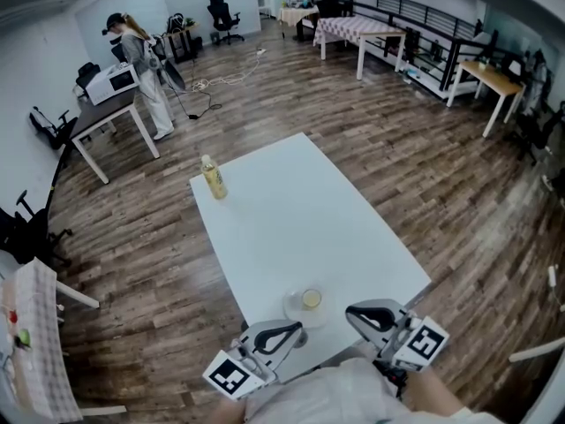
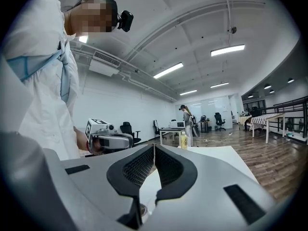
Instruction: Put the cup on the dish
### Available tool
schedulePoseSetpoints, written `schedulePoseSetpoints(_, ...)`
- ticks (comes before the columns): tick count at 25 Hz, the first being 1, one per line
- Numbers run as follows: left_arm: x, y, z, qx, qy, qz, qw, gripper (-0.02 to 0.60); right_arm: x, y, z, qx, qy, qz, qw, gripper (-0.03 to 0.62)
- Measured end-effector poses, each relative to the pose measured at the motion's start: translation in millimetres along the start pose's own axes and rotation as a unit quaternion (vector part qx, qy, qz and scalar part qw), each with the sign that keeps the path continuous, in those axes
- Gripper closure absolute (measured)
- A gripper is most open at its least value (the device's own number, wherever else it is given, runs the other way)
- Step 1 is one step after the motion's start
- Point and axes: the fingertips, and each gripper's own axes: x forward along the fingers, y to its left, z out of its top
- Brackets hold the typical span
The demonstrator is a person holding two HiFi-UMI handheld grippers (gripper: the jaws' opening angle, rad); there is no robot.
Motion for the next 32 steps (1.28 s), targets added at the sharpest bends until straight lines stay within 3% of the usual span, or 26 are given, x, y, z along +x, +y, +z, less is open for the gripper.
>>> schedulePoseSetpoints(32, -7, 9, -1, -0.004, 0.008, 0.0, 1.0, 0.581, 7, 1, -3, -0.023, 0.022, -0.017, 0.999, 0.563)
